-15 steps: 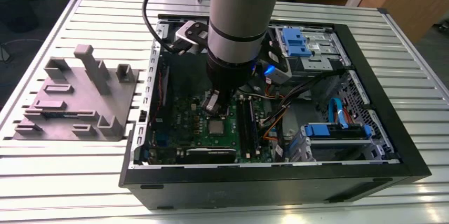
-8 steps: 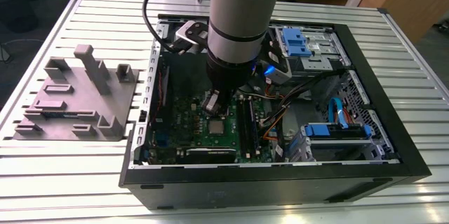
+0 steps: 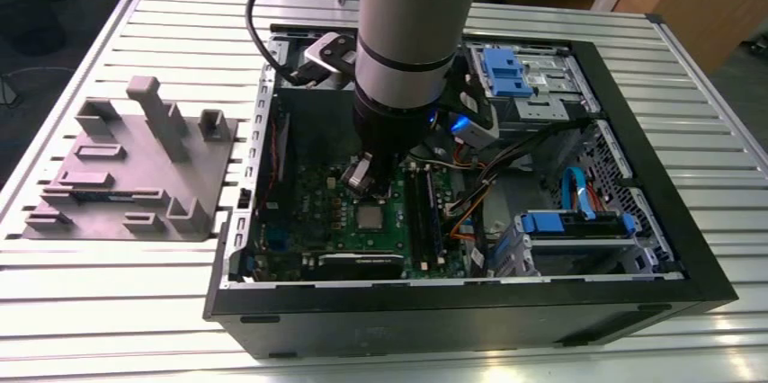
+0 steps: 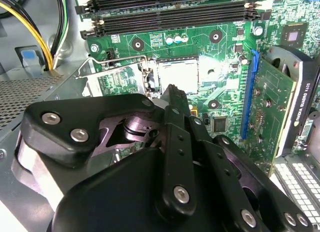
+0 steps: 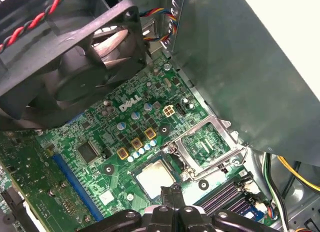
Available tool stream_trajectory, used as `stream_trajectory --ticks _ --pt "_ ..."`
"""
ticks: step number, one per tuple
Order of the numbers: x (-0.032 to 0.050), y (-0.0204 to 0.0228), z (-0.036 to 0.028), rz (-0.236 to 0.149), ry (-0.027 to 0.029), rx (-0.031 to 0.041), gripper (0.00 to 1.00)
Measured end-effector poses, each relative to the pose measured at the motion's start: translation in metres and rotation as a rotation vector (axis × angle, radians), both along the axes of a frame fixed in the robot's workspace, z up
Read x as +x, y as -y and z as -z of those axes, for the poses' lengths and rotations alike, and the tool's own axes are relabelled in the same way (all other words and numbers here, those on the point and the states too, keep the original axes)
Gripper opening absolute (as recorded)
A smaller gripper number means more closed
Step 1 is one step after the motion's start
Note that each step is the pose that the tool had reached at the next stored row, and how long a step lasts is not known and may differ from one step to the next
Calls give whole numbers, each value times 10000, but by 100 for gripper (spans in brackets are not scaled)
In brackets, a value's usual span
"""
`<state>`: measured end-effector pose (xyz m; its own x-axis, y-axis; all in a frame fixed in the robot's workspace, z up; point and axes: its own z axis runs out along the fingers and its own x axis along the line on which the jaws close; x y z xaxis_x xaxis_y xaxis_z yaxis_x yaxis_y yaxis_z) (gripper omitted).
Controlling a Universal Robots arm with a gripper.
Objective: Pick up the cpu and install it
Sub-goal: 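Close the cpu cover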
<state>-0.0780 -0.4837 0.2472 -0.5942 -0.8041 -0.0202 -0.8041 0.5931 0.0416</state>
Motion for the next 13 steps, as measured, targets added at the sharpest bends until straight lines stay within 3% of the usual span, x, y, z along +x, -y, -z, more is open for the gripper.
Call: stream_trajectory --ticks 7,13 --pt "0 0 -1 3 1 2 10" --pt "0 0 -80 3 0 1 10"
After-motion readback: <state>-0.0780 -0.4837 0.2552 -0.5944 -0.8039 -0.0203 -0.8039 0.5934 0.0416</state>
